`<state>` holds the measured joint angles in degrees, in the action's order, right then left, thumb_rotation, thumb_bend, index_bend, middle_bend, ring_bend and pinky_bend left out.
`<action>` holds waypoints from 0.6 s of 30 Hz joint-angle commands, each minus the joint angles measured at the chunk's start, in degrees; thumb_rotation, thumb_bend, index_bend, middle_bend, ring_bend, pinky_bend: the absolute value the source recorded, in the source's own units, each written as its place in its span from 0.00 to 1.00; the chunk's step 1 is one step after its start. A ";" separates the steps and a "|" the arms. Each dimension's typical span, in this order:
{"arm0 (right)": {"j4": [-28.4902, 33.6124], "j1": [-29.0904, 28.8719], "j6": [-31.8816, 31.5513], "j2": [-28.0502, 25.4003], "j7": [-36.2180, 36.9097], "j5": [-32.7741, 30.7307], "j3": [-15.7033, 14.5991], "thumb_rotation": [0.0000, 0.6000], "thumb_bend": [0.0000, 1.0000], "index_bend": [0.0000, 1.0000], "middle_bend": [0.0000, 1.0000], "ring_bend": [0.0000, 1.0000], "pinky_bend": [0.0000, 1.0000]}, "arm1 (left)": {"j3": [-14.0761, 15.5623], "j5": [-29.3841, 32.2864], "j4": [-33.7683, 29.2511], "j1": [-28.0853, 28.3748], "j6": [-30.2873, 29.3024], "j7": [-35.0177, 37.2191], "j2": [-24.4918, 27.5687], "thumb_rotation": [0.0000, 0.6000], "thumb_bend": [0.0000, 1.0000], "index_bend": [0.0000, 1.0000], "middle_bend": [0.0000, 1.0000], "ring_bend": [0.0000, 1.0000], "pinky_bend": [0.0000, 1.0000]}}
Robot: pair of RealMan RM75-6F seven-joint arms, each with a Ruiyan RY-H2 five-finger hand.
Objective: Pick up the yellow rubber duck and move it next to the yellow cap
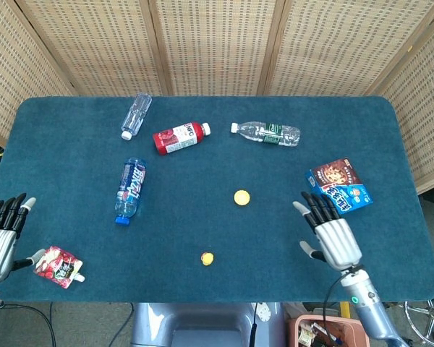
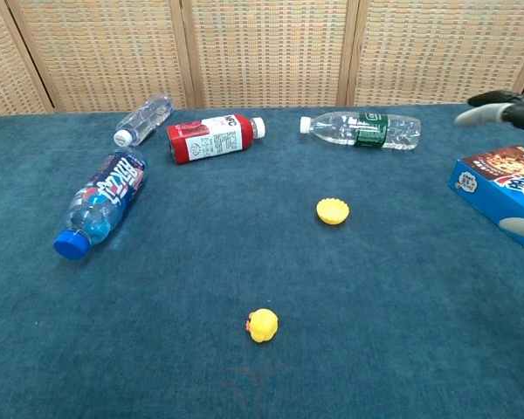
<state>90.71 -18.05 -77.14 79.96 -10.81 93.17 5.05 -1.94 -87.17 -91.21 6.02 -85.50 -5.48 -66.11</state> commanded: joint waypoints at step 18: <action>-0.17 -11.53 14.59 17.33 -4.76 -5.12 1.17 1.00 0.22 0.30 0.00 0.00 0.00 | -0.10 0.25 0.77 0.12 0.50 3.05 0.57 1.00 0.04 0.00 0.00 0.00 0.00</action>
<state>90.66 -29.25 -62.95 96.83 -15.17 88.47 6.32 -2.04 -86.92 -90.43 6.14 -84.99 -2.44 -65.54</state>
